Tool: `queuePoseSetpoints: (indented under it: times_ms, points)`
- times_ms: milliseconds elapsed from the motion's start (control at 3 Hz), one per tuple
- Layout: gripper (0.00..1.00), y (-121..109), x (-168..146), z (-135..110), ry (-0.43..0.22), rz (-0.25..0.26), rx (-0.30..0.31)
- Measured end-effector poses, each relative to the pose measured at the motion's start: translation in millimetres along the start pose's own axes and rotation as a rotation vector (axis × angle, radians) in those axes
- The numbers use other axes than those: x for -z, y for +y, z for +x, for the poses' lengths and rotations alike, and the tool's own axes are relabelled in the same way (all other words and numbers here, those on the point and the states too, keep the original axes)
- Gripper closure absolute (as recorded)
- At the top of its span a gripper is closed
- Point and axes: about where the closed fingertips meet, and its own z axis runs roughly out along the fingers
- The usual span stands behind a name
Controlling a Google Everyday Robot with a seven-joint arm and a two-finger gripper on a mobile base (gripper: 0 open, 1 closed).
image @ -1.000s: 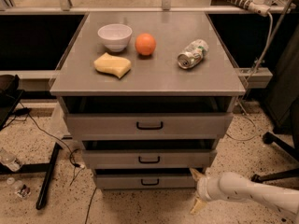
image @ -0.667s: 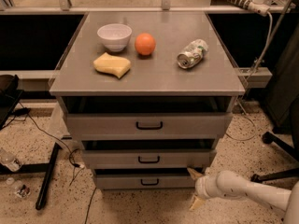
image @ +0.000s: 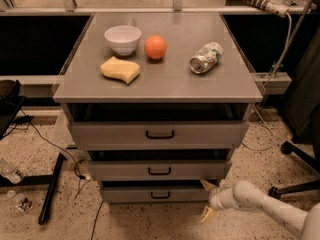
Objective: Open bottom drawer
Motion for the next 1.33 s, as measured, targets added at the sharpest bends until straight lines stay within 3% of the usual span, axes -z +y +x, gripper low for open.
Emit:
queuePoseSetpoints:
  times_ms: [333, 667, 1333]
  points:
    - [0.00, 2.9, -7.3, 2.0, -0.010, -0.007, -0.005]
    - [0.00, 13.6, -32.2, 12.8, 0.000, -0.057, -0.003]
    - [0.00, 4.9, -71.6, 26.4, -0.011, -0.074, -0.008]
